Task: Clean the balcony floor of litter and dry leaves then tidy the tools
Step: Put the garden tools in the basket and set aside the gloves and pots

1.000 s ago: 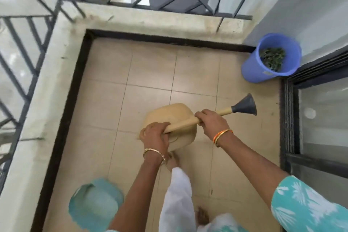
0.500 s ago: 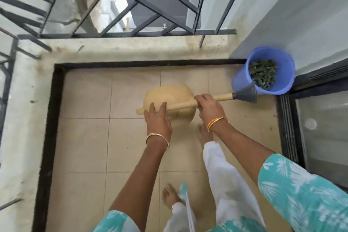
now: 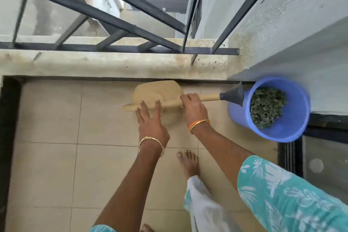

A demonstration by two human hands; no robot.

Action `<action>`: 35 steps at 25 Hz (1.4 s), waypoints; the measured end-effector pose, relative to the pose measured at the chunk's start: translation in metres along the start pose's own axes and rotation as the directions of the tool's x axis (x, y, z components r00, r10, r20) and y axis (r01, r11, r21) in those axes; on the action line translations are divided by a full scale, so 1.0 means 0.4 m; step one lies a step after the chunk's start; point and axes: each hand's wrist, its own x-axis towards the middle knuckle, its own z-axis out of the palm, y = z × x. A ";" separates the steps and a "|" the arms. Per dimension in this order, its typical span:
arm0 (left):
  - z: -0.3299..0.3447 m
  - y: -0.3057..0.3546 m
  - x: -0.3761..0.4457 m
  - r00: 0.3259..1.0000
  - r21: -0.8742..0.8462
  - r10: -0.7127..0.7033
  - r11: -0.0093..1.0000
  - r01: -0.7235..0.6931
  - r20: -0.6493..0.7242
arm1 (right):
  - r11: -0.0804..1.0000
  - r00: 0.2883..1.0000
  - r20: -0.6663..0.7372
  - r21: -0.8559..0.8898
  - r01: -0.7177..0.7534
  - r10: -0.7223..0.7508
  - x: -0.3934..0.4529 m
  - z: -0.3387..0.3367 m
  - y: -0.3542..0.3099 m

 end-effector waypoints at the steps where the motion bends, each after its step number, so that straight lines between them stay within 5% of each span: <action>1: 0.003 0.009 0.016 1.000 0.009 0.002 1.000 -0.002 -0.002 | 1.000 1.000 -0.001 0.013 -0.008 0.008 0.012 0.006 0.007; 12: 0.009 0.072 0.094 0.975 0.114 0.101 0.986 -0.125 0.200 | 0.997 0.973 0.218 -0.052 -0.061 0.071 0.056 0.012 0.125; 24: 0.034 0.060 0.087 0.981 0.027 0.087 0.995 -0.093 0.171 | 0.994 0.981 0.162 0.028 -0.110 0.104 0.082 0.017 0.121; 35: 0.041 0.031 0.040 0.990 -0.075 -0.015 0.997 0.026 0.137 | 0.974 0.981 0.154 -0.208 -0.086 0.119 0.075 0.016 0.067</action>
